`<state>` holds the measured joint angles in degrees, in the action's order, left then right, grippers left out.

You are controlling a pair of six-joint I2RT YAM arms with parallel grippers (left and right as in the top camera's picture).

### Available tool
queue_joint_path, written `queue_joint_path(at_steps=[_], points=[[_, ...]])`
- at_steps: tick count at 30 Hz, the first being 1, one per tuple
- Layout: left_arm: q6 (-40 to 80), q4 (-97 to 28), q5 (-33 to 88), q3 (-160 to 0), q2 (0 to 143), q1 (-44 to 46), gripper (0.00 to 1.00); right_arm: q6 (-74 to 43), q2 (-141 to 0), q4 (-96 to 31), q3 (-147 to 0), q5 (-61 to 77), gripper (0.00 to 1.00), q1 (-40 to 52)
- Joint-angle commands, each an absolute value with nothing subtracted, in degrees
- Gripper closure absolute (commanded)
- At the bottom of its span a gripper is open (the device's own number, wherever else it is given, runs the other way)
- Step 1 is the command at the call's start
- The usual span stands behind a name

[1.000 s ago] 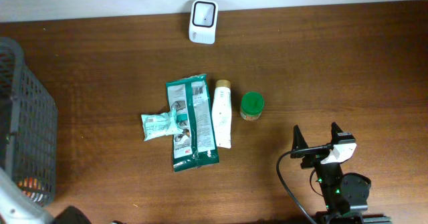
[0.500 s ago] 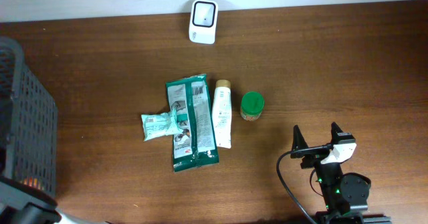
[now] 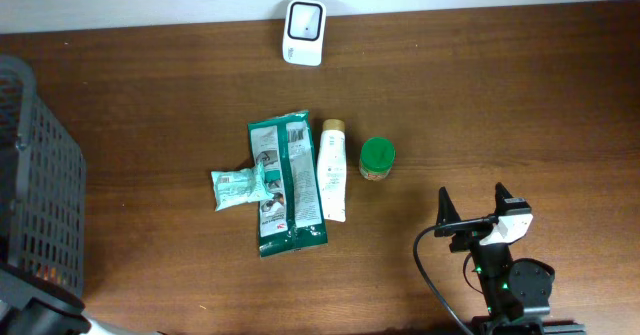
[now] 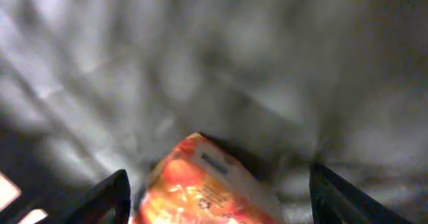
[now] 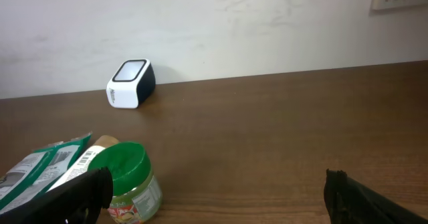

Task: Scan the item barcode
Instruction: 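Reach into the basket and grasp the small orange packet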

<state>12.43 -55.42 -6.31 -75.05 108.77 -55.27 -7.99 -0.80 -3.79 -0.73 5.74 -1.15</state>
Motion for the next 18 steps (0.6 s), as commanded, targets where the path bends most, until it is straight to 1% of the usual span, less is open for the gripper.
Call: queue_joint_path(at_steps=[1,2,3,4,5,7,9,12,13,15,18], points=[[11.92,-54.89,-3.77,-74.04,108.75,-55.24,0.48,-8.45,-0.40,-3.88,-0.32,6.46,0.02,-1.52],[11.92,-54.89,-3.79,-74.04,108.75,-55.24,0.68,-8.45,-0.40,-3.88,-0.32,6.46,0.02,-1.52],[11.92,-54.89,-3.79,-74.06,108.75,-55.24,0.84,-8.43,-0.40,-3.88,-0.32,6.46,0.02,-1.52],[11.90,-54.92,-3.81,-74.13,108.75,-55.24,0.97,-8.45,-0.40,-3.88,-0.32,6.46,0.02,-1.52],[11.90,-55.35,-3.81,-74.70,108.73,-55.24,1.00,-8.45,-0.40,-3.88,-0.32,6.46,0.01,-1.52],[11.90,-58.37,-3.81,-78.83,108.73,-55.24,1.00,-8.45,-0.40,-3.88,-0.32,6.46,0.02,-1.52],[11.86,-63.40,-3.84,-86.94,108.62,-55.24,1.00,-8.45,-0.40,-3.88,-0.32,6.46,0.02,-1.52],[11.90,-74.94,-2.81,-110.32,108.62,-54.65,1.00,-8.43,-0.40,-3.88,-0.32,6.46,0.02,-1.52],[11.90,-76.55,-1.48,-114.98,108.62,-54.26,1.00,-8.43,-0.40,-3.88,-0.32,6.46,0.02,-1.52],[11.90,-80.79,3.86,-129.25,108.36,-51.37,1.00,-8.45,-0.40,-3.88,-0.32,6.46,0.01,-1.52],[11.92,-83.85,5.39,-138.82,107.02,-43.94,1.00,-8.45,-0.40,-3.88,-0.32,6.46,0.02,-1.52]])
